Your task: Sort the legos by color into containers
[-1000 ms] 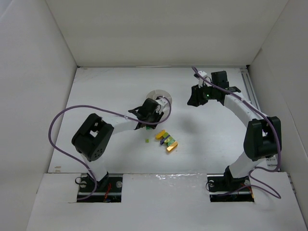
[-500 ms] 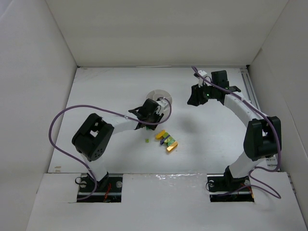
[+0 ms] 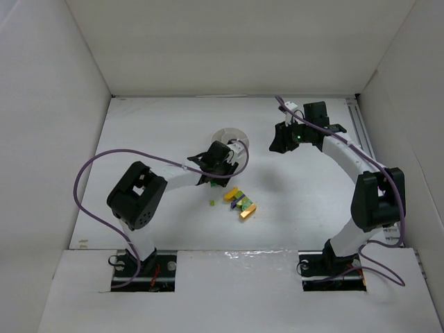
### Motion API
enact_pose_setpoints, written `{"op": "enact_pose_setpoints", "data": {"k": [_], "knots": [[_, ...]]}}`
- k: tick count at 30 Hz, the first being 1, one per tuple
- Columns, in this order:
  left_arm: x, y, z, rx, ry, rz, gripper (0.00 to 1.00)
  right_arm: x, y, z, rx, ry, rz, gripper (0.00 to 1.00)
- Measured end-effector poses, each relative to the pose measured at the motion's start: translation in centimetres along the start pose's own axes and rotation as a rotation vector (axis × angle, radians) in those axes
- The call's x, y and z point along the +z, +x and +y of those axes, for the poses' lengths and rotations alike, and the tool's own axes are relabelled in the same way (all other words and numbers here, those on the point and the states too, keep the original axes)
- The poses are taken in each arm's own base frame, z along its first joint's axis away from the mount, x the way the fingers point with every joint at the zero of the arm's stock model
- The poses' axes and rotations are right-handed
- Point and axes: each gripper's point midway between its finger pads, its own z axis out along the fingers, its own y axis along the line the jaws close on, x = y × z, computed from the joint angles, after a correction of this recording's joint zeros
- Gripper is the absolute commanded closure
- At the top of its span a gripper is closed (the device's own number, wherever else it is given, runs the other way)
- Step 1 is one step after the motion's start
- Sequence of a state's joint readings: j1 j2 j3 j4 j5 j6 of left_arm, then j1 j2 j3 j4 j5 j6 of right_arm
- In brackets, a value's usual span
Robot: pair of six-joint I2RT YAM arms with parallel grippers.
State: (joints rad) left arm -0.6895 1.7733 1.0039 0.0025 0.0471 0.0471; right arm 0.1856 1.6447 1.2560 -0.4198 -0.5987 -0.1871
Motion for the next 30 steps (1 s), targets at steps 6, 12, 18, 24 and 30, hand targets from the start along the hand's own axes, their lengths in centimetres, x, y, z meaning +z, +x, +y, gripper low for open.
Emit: {"op": "enact_pose_setpoints", "data": {"k": [6,12,18,24,30], "knots": [[0.2,-0.3,0.0,-0.007,0.0,-0.002,0.66,0.0,0.0,0.0,0.0,0.0,0.0,0.53],[0.2,-0.3,0.1,-0.01,-0.004,-0.002,0.72,0.0,0.0,0.0,0.0,0.0,0.0,0.53],[0.2,-0.3,0.1,-0.009,-0.002,-0.003,0.81,0.0,0.0,0.0,0.0,-0.001,0.0,0.53],[-0.3,0.2,0.0,-0.011,0.0,-0.003,0.88,0.0,0.0,0.0,0.0,0.0,0.0,0.53],[-1.4,0.2,-0.2,-0.02,0.009,-0.006,0.88,0.0,0.0,0.0,0.0,0.0,0.0,0.53]]}}
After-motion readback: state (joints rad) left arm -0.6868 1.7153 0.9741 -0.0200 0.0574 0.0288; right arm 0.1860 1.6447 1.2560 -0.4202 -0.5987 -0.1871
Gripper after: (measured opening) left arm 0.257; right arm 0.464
